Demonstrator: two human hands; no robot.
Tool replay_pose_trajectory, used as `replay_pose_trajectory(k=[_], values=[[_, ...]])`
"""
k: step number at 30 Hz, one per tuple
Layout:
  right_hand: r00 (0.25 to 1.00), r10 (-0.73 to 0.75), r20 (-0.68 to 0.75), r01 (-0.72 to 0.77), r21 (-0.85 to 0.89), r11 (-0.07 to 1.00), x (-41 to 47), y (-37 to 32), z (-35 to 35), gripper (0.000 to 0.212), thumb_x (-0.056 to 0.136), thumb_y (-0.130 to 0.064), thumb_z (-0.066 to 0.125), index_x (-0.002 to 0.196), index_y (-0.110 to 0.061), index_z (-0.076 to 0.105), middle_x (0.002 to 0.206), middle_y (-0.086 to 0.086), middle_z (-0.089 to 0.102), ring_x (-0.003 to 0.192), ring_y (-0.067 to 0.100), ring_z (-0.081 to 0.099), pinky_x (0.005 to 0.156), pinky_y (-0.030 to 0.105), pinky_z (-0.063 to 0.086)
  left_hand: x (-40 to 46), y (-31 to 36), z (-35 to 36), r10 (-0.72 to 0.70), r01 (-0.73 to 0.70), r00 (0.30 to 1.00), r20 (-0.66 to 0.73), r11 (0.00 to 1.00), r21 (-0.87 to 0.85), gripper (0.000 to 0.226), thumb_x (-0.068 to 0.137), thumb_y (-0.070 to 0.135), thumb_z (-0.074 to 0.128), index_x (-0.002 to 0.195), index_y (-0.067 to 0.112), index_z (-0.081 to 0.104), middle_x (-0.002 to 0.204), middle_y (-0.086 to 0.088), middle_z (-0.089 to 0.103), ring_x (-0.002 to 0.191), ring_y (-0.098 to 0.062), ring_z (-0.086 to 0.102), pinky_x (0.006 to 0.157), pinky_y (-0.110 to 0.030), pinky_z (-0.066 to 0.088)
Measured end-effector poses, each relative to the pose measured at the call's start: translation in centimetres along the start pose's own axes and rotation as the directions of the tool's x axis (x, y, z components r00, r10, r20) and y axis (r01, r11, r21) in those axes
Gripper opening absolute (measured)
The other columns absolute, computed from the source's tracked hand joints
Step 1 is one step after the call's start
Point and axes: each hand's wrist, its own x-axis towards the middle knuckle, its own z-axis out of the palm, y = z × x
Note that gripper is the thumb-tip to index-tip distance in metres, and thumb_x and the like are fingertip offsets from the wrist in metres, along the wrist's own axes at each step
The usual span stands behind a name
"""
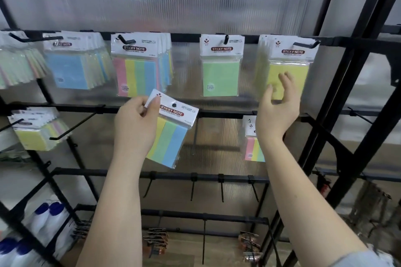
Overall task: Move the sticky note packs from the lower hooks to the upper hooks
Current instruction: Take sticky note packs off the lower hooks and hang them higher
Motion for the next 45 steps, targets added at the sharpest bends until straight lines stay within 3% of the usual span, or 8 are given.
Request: replay_pose_trajectory(k=[2, 4, 8, 12, 19, 30, 34, 45], values=[[0.992, 0.07, 0.101, -0.073, 0.021, 0.997, -2.0, 0.3, 0.4, 0.024, 0.09, -0.007, 0.055, 0.11, -0.011, 0.067, 0.117, -0.005, 0.063, 0.107, -0.005, 0.054, 0.093, 0.015, 0.044, 0.7, 0.1, -0.8, 0.026, -0.031, 0.998, -0.057, 0.996, -0.082, 0.029, 0.096, 0.03, 0.052, 0.081, 0.007, 0.06, 0.069, -0.01, 0.062, 0.06, -0.011, 0.046, 0.054, -0.025, 0.031], [0.961, 0.145, 0.235, -0.149, 0.002, 0.989, -4.2, 0.8, 0.8, 0.021, 0.09, -0.008, 0.055, 0.103, -0.015, 0.069, 0.101, -0.008, 0.066, 0.099, 0.005, 0.06, 0.092, 0.025, 0.048, 1.7, 0.3, -1.6, 0.029, -0.05, 0.992, -0.12, 0.983, -0.177, 0.025, 0.095, 0.029, 0.054, 0.075, 0.014, 0.06, 0.064, 0.002, 0.063, 0.058, -0.008, 0.048, 0.056, -0.029, 0.035], [0.886, 0.179, 0.428, -0.173, -0.052, 0.983, -8.4, 1.6, 1.5, 0.02, 0.087, -0.004, 0.057, 0.093, -0.017, 0.071, 0.089, -0.009, 0.068, 0.089, 0.007, 0.063, 0.084, 0.017, 0.047, 4.0, 1.4, -3.2, 0.013, -0.086, 0.975, -0.223, 0.942, -0.324, 0.04, 0.093, 0.03, 0.057, 0.057, 0.026, 0.04, 0.04, 0.014, 0.044, 0.047, -0.006, 0.03, 0.048, -0.03, 0.025], [0.809, 0.214, 0.547, -0.209, -0.071, 0.975, -10.6, 1.8, 1.7, 0.022, 0.087, -0.002, 0.055, 0.092, -0.018, 0.069, 0.087, -0.007, 0.068, 0.081, 0.003, 0.061, 0.077, 0.009, 0.044, 6.0, 2.1, -4.1, 0.028, -0.135, 0.96, -0.278, 0.918, -0.374, 0.036, 0.09, 0.032, 0.06, 0.059, 0.028, 0.043, 0.04, 0.014, 0.041, 0.049, -0.006, 0.029, 0.048, -0.029, 0.024], [0.77, 0.234, 0.594, -0.189, -0.137, 0.972, -12.5, 2.4, 1.1, 0.021, 0.088, -0.004, 0.055, 0.092, -0.019, 0.069, 0.085, -0.014, 0.066, 0.085, 0.001, 0.061, 0.08, 0.017, 0.048, 8.0, 2.1, -4.4, 0.0, -0.138, 0.941, -0.338, 0.912, -0.385, 0.033, 0.088, 0.027, 0.06, 0.059, 0.022, 0.044, 0.052, 0.013, 0.039, 0.052, -0.003, 0.031, 0.054, -0.022, 0.028], [0.756, 0.281, 0.591, -0.214, -0.184, 0.96, -12.8, 3.0, 0.5, 0.021, 0.089, -0.005, 0.055, 0.089, -0.021, 0.069, 0.084, -0.014, 0.067, 0.083, 0.0, 0.062, 0.072, 0.004, 0.043, 10.0, 1.3, -2.8, 0.056, -0.158, 0.939, -0.339, 0.946, -0.283, 0.041, 0.087, 0.027, 0.059, 0.058, 0.021, 0.031, 0.055, 0.007, 0.028, 0.051, -0.005, 0.022, 0.049, -0.019, 0.021], [0.759, 0.31, 0.573, -0.246, -0.189, 0.951, -12.7, 3.1, 0.3, 0.021, 0.088, -0.005, 0.055, 0.087, -0.021, 0.069, 0.082, -0.011, 0.068, 0.082, 0.001, 0.062, 0.069, 0.004, 0.042, 9.7, 1.6, -2.5, 0.105, -0.204, 0.926, -0.363, 0.948, -0.245, 0.037, 0.088, 0.026, 0.057, 0.059, 0.023, 0.035, 0.055, 0.009, 0.033, 0.047, -0.003, 0.028, 0.049, -0.014, 0.024], [0.768, 0.324, 0.552, -0.265, -0.187, 0.946, -12.2, 3.2, -0.4, 0.021, 0.089, -0.005, 0.055, 0.087, -0.02, 0.068, 0.081, -0.014, 0.067, 0.079, -0.004, 0.061, 0.069, 0.005, 0.045, 10.2, 1.8, -2.0, 0.055, -0.175, 0.9, -0.433, 0.954, -0.243, 0.034, 0.088, 0.023, 0.056, 0.06, 0.023, 0.037, 0.059, 0.012, 0.038, 0.048, 0.001, 0.036, 0.051, -0.01, 0.029]])
